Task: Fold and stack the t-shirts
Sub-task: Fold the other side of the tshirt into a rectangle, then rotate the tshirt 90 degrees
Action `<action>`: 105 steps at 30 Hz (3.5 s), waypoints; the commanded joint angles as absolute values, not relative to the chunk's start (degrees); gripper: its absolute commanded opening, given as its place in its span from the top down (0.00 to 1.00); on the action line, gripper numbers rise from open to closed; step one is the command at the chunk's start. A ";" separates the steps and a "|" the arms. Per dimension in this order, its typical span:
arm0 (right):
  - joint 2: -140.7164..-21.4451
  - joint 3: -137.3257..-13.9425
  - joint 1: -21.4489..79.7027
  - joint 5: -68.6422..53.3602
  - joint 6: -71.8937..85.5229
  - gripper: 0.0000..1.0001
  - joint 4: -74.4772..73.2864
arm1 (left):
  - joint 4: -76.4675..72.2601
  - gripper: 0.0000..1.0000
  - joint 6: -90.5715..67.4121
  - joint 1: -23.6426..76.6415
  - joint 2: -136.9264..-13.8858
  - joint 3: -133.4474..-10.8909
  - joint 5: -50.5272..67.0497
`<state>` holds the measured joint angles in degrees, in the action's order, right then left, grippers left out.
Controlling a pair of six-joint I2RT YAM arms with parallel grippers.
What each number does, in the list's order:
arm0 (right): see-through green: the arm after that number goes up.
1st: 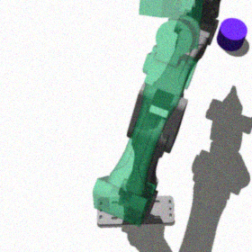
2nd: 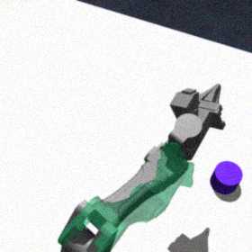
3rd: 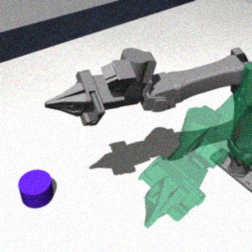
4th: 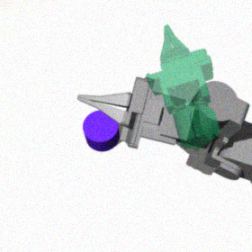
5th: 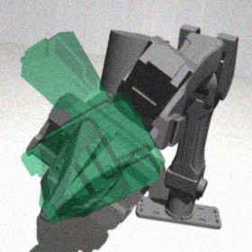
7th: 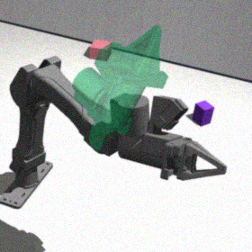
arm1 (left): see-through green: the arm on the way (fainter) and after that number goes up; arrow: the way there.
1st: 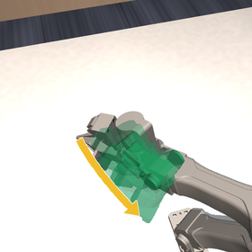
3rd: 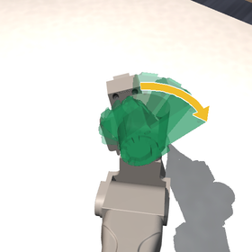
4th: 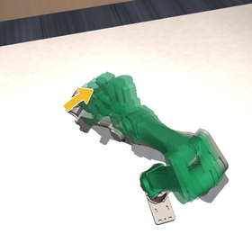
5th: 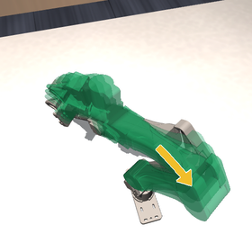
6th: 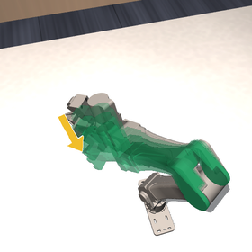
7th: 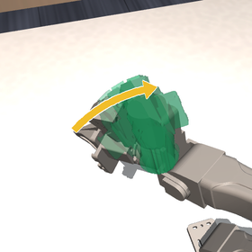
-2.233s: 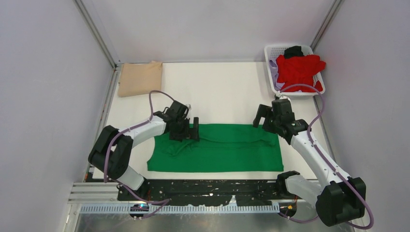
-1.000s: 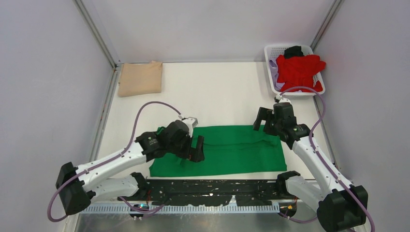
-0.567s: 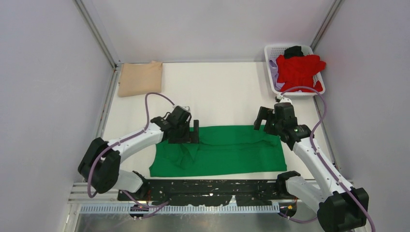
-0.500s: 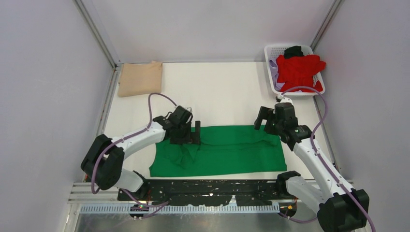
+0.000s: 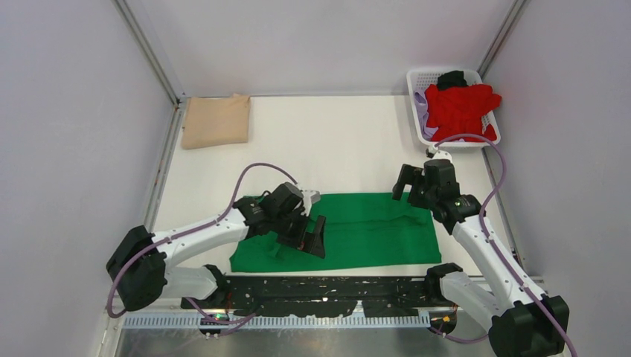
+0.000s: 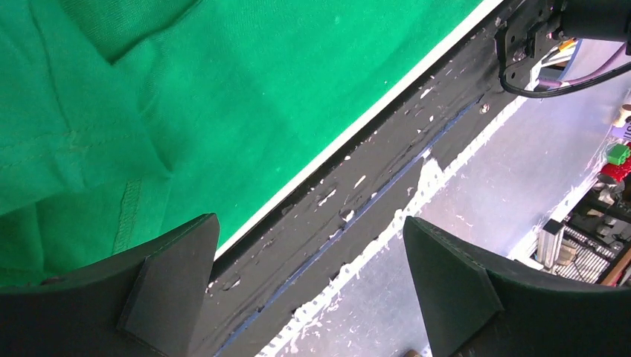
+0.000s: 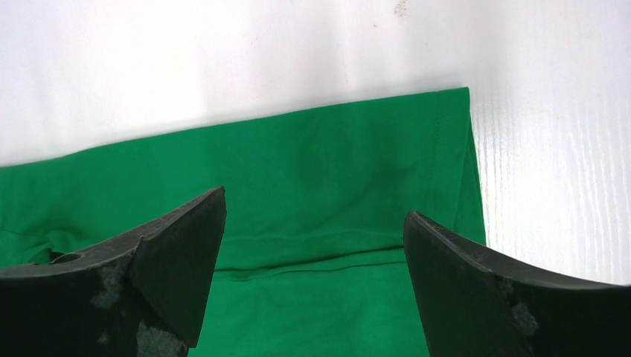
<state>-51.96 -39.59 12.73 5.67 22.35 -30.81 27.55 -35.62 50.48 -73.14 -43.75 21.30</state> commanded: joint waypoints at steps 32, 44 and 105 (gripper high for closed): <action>-51.08 -39.05 12.56 5.06 20.13 0.05 -27.38 | 25.49 0.01 -33.32 50.26 -72.71 -39.78 23.97; -54.31 -38.72 12.57 -2.68 20.29 0.05 -25.57 | 28.39 0.01 -35.67 47.40 -63.85 -42.76 10.43; -69.63 -51.61 42.82 2.07 14.66 0.05 -31.42 | 1.62 0.01 -69.80 20.98 -140.67 -131.85 34.09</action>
